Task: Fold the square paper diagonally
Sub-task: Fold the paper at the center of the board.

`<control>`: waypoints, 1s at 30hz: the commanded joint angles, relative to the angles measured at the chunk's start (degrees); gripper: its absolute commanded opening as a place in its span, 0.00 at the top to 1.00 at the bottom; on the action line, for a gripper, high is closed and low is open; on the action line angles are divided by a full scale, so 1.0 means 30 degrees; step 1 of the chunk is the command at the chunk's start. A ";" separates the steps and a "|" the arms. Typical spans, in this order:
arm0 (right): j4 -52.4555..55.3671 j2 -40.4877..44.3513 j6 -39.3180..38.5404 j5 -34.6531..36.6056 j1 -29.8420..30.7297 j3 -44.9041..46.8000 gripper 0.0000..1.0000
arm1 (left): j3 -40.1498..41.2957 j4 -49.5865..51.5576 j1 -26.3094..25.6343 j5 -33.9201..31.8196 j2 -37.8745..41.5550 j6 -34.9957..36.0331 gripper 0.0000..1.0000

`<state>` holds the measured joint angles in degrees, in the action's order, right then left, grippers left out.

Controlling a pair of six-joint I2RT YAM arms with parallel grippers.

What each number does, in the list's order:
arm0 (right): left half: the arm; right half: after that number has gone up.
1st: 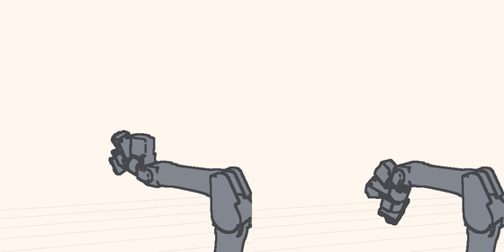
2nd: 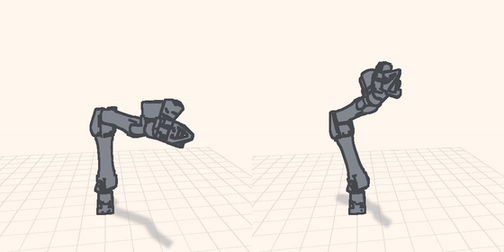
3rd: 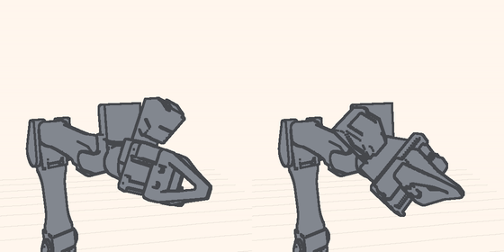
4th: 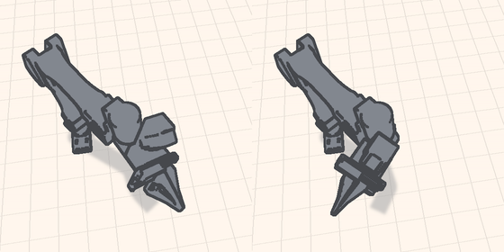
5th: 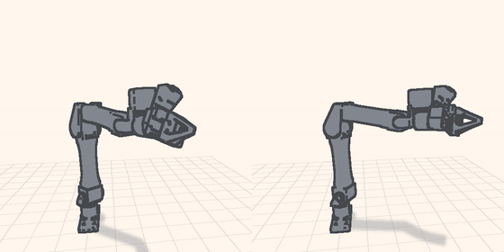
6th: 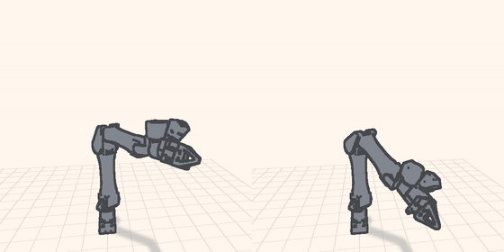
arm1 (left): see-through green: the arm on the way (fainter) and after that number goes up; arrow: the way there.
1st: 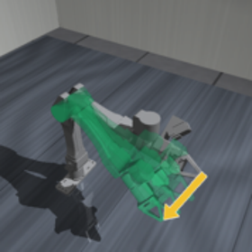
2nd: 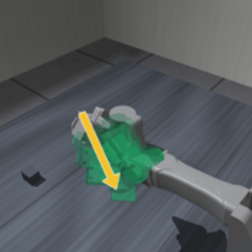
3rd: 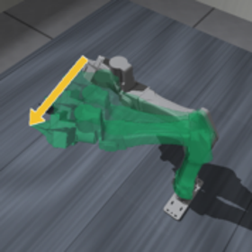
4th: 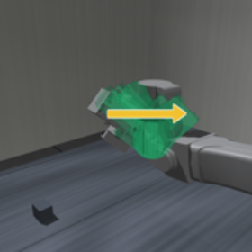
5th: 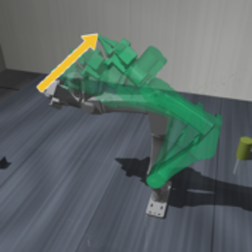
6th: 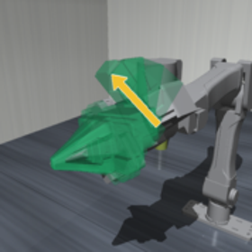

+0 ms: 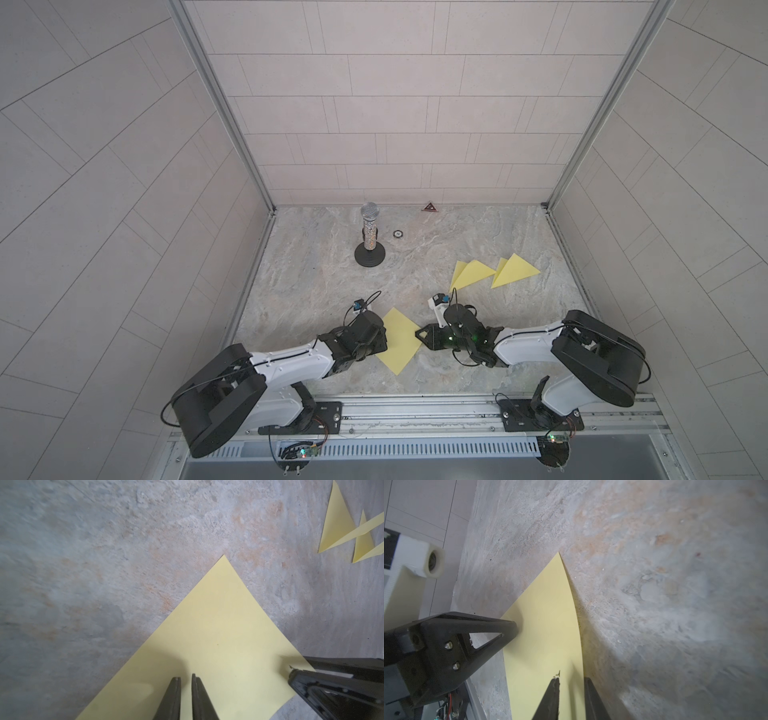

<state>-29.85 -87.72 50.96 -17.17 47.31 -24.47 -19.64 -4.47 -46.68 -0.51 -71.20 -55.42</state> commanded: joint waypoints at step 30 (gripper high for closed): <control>1.7746 0.9375 -0.2361 0.5697 -0.1146 -0.1944 1.00 | -0.3377 0.8067 0.0046 0.1452 0.4906 0.2960 0.68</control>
<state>7.64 -63.68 44.60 -7.57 44.45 -29.63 -28.01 15.33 -46.65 2.39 -57.93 -48.45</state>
